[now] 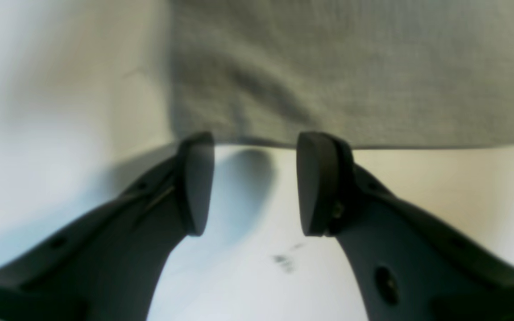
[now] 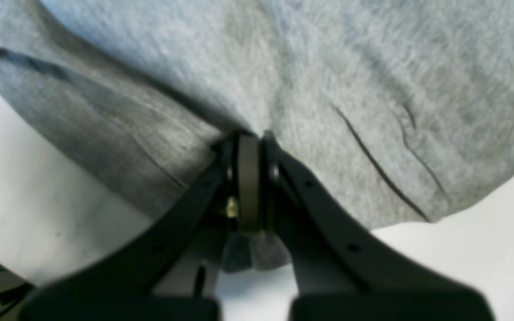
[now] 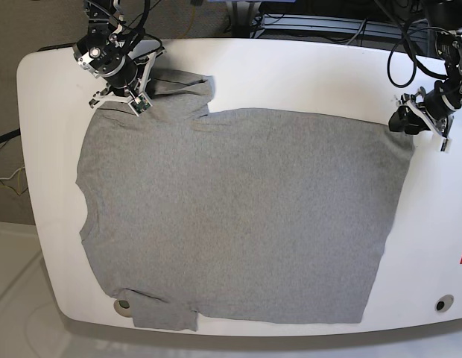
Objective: Fold the T-shirt properly
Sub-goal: 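Close the left gripper on the shoulder corner and lift slightly, then hold both shoulder corners steady with both grippers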
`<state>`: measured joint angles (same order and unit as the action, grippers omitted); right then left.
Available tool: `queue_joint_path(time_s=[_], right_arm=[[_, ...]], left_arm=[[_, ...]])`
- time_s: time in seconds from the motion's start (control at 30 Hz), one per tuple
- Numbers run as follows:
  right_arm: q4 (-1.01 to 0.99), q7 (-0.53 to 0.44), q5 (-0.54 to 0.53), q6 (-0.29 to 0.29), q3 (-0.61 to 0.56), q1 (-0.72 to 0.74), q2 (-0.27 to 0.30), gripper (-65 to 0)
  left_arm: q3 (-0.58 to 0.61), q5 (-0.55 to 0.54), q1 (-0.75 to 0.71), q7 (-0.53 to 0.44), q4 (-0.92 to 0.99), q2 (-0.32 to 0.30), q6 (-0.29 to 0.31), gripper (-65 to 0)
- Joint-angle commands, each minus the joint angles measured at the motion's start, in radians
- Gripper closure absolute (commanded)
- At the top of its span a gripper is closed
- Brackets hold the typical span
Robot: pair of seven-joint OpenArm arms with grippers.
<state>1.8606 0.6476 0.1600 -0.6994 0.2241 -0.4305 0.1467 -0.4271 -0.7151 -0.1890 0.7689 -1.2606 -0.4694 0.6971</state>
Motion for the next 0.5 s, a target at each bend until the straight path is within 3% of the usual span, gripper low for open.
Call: queue_joint_path(time_s=[0.0, 0.47], right_arm=[[0.005, 0.005, 0.008, 0.001, 0.006, -0.001, 0.006, 0.0], [0.003, 0.007, -0.004, 0.001, 0.007, 0.002, 0.006, 0.0]], left_arm=[[0.002, -0.002, 0.011, 0.005, -0.016, -0.023, 0.001, -29.5], [0.033, 0.087, 0.033, -0.022, 0.004, 0.003, 0.001, -30.2]])
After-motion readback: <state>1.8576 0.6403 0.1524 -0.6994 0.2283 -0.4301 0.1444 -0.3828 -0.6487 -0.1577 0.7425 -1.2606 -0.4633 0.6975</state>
